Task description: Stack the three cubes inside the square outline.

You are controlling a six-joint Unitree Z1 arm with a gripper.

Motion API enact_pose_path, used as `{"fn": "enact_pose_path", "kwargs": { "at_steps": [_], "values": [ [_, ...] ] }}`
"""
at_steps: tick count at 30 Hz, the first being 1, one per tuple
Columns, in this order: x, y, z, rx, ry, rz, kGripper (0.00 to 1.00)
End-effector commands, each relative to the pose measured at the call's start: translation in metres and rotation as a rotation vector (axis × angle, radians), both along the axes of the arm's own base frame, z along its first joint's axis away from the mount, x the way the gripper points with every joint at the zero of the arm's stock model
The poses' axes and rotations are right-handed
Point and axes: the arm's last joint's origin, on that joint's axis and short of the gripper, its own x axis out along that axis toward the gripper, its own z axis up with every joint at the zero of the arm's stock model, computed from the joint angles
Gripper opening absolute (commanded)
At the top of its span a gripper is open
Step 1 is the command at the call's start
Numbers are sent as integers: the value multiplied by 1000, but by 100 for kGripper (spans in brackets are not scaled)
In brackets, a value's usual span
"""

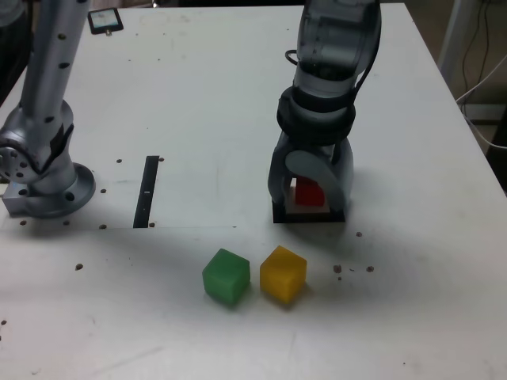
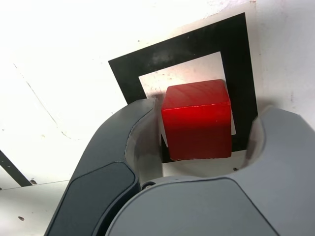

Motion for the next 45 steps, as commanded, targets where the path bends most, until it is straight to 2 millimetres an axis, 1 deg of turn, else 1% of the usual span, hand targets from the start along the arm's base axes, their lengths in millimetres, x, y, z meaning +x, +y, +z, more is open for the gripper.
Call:
{"fn": "enact_pose_path", "kwargs": {
  "at_steps": [1,5,11,16,22,25,30,34,45],
  "values": [
    [-1,1,1,4,5,-1,99],
    [-2,-4,6,12,11,-15,99],
    [-6,-23,23,26,5,-74,99],
    [-17,-37,37,16,-12,-131,99],
    [-32,-51,61,-9,-7,-217,99],
    [-37,-60,67,-48,-1,-270,99],
    [-41,-72,68,-81,-16,-316,99],
    [-43,-79,63,-84,-25,-338,99],
    [-42,-81,42,-85,-10,-355,98]
  ]
}}
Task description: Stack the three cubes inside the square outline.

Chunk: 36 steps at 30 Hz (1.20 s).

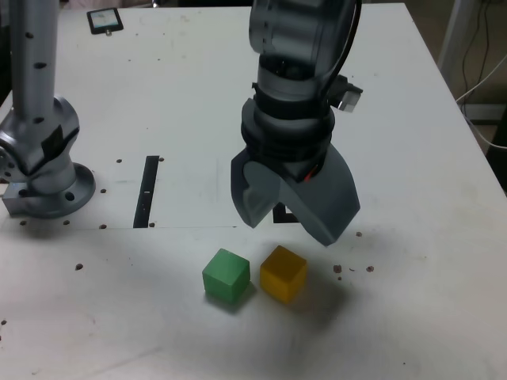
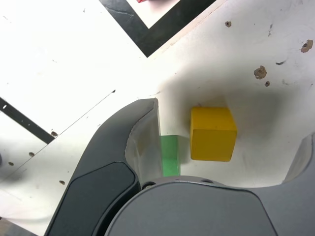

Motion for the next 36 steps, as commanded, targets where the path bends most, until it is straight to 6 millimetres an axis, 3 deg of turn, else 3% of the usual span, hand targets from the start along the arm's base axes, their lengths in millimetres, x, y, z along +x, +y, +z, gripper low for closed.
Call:
{"fn": "enact_pose_path", "kwargs": {
  "at_steps": [1,10,17,26,32,36],
  "values": [
    [1,-1,-7,-7,4,-6,98],
    [-5,-14,-23,-41,8,-27,96],
    [-20,-36,-43,-38,7,-56,95],
    [-20,-40,-47,-31,7,-64,93],
    [-20,-40,-49,-24,8,-58,84],
    [-20,-39,-49,-3,0,-34,70]
  ]
}}
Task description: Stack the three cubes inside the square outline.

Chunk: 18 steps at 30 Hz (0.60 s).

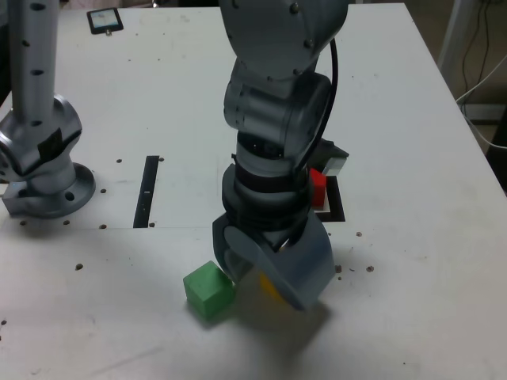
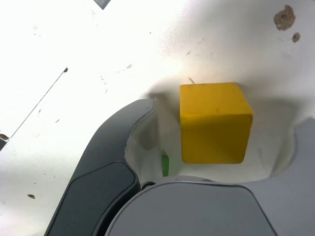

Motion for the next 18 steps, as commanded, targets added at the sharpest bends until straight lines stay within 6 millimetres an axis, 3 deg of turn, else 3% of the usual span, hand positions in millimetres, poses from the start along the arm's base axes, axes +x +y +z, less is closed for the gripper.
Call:
{"fn": "enact_pose_path", "kwargs": {
  "at_steps": [1,6,18],
  "values": [
    [0,1,-1,19,-5,17,65],
    [0,3,-1,56,-28,62,46],
    [-3,-2,6,5,-44,56,32]
  ]
}}
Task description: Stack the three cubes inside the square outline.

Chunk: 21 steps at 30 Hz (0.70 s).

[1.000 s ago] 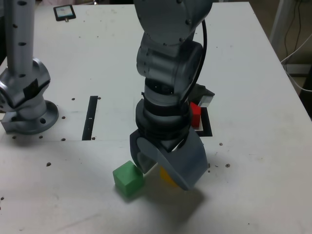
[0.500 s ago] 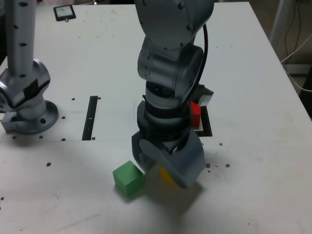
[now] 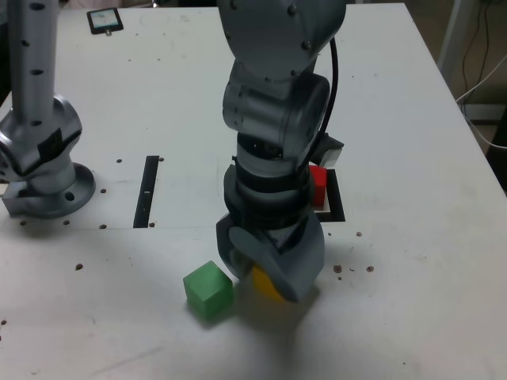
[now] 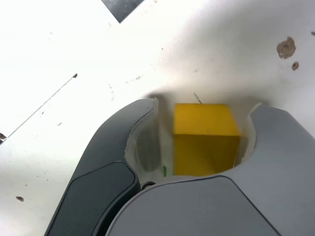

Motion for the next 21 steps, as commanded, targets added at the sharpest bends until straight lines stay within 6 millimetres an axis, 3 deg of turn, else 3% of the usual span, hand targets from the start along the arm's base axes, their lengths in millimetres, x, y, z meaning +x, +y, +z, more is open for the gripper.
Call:
{"fn": "enact_pose_path", "kwargs": {
  "at_steps": [1,8,21],
  "values": [
    [-3,-3,6,-17,-18,-14,31],
    [-5,-4,12,-21,-24,-32,25],
    [-6,-2,23,-7,-38,-31,24]
  ]
}}
